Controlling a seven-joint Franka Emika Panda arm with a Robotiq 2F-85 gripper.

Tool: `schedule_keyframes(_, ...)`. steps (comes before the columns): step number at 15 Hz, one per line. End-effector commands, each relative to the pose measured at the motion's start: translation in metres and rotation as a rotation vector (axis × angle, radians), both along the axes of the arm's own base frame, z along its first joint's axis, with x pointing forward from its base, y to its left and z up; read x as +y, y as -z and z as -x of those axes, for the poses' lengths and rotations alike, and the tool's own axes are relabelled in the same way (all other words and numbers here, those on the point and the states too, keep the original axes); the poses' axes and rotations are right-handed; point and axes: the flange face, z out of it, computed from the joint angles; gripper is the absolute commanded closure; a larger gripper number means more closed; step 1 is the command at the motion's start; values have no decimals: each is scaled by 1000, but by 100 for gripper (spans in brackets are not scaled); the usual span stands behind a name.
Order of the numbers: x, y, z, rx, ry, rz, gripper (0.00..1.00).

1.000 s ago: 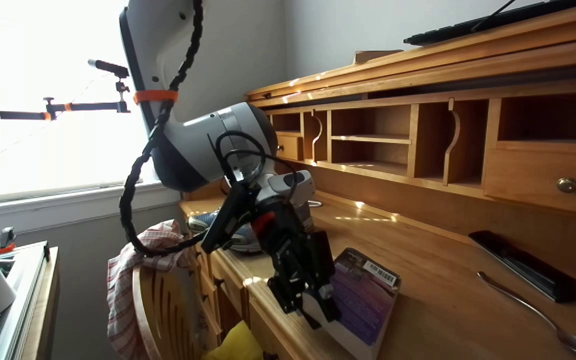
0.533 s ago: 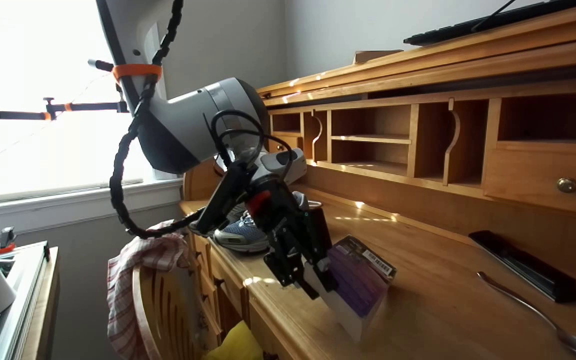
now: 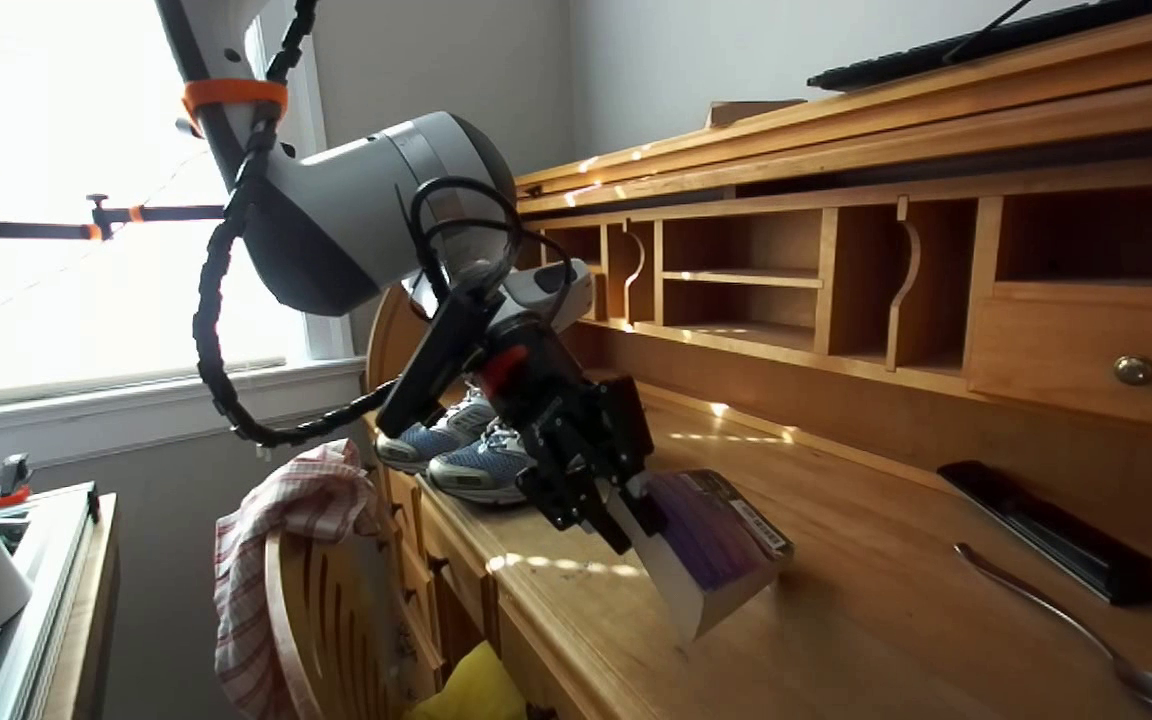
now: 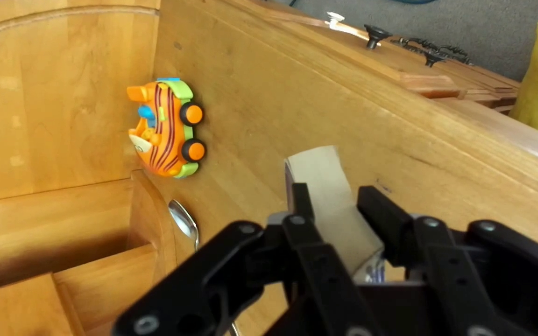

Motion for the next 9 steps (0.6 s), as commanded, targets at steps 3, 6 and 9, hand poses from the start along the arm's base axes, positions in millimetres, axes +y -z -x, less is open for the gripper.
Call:
schedule_keyframes(3, -2, -20, 15, 10, -60, -51, 92)
schedule_keyframes(6, -3, -27, 17, 12, -88, -78, 92)
schedule_keyframes(9, -2, -38, 19, 3, -124, -105, 92)
